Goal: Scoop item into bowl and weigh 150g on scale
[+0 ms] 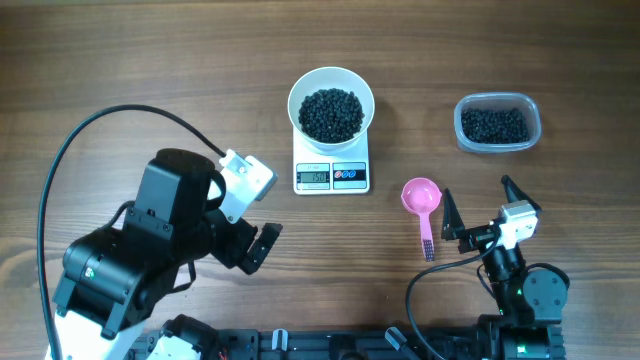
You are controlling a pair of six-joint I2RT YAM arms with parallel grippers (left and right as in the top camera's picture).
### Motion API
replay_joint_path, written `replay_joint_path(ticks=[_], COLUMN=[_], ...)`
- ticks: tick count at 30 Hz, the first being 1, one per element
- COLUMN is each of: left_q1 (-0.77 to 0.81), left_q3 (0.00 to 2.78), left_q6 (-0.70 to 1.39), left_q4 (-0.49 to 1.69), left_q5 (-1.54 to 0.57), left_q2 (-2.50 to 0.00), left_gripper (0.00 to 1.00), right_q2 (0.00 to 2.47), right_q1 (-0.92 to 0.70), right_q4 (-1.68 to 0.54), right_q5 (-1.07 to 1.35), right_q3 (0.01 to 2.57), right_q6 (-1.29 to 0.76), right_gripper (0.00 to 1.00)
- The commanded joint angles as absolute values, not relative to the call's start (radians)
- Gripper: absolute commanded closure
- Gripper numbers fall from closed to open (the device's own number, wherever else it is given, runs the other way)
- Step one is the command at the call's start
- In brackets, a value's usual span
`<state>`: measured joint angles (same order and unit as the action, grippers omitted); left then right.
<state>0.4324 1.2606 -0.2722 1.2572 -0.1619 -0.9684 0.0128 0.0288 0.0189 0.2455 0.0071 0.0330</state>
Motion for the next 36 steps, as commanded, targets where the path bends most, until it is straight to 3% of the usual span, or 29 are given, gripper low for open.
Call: replay_joint_path(ticks=[1,36], left_q1=[0.427,0.427], left_q3=[1.27,1.27], left_q6=[-0.284,-0.284], left_q4=[1.253,1.237], left_q5=[-0.16,-0.16], left_q2=[-0.963,-0.959], left_gripper=[0.0,0.0], right_q2=[0.004,0.004], right_q1=[0.024,0.024], right_q4=[0.02,0.02], right_q5=[0.236,0.236], right_q3=[0.005,0.005], right_q6=[0.05,0.05], right_gripper=[0.0,0.0])
